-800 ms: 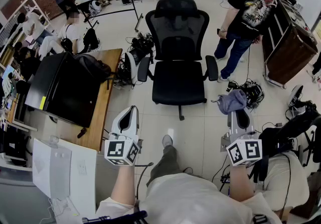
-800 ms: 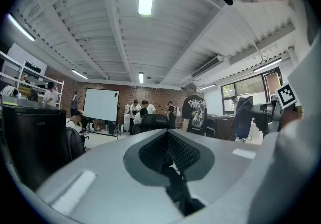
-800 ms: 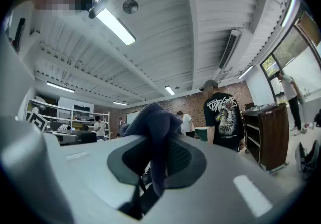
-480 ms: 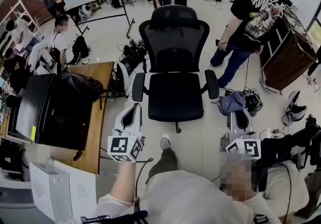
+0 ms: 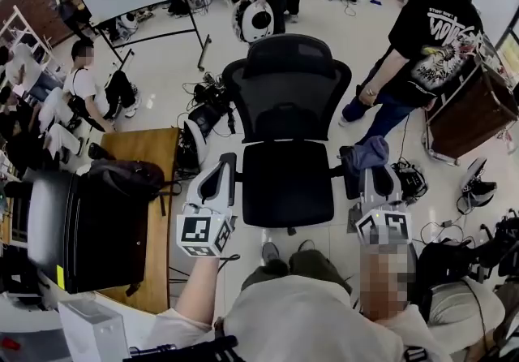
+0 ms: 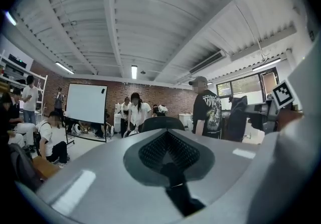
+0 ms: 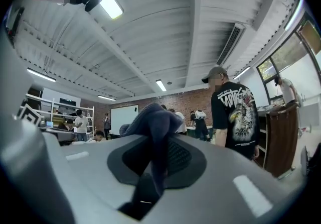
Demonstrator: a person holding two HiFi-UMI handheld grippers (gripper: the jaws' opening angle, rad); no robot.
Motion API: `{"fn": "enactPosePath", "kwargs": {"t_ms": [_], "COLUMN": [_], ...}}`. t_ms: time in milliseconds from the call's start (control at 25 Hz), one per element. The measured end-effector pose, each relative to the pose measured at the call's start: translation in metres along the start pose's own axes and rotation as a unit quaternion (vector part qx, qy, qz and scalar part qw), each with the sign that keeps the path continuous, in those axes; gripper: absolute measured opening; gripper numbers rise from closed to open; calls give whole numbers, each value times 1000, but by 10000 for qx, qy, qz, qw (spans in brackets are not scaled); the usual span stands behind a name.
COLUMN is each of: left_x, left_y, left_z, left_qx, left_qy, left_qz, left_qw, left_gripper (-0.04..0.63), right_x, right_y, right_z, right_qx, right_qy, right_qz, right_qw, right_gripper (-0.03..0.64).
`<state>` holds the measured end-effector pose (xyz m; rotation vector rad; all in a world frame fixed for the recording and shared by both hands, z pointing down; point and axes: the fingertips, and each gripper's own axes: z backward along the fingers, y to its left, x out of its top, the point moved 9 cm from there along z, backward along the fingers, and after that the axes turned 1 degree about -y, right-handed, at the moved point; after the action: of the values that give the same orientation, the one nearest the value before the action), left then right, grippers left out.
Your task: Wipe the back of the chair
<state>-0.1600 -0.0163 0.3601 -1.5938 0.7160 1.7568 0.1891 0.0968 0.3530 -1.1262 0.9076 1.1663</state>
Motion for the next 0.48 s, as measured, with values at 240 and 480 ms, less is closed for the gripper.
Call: {"fn": "enactPosePath", "kwargs": {"t_ms": [240, 480], "left_x": [-20, -40], "left_y": [13, 50], "left_z": [-72, -91], "left_qx": [271, 590], "left_qy": [354, 647], "left_qz": [214, 546], "left_qw": [9988, 9947], "left_gripper": [57, 57], "right_x": [-98, -167], "right_y": [8, 53], "right_z": [-247, -424], "right_qx": [477, 849], "right_qy": [812, 1469], "right_qz": [179, 518], "right_qw": [9954, 9841], "right_gripper": [46, 46]}}
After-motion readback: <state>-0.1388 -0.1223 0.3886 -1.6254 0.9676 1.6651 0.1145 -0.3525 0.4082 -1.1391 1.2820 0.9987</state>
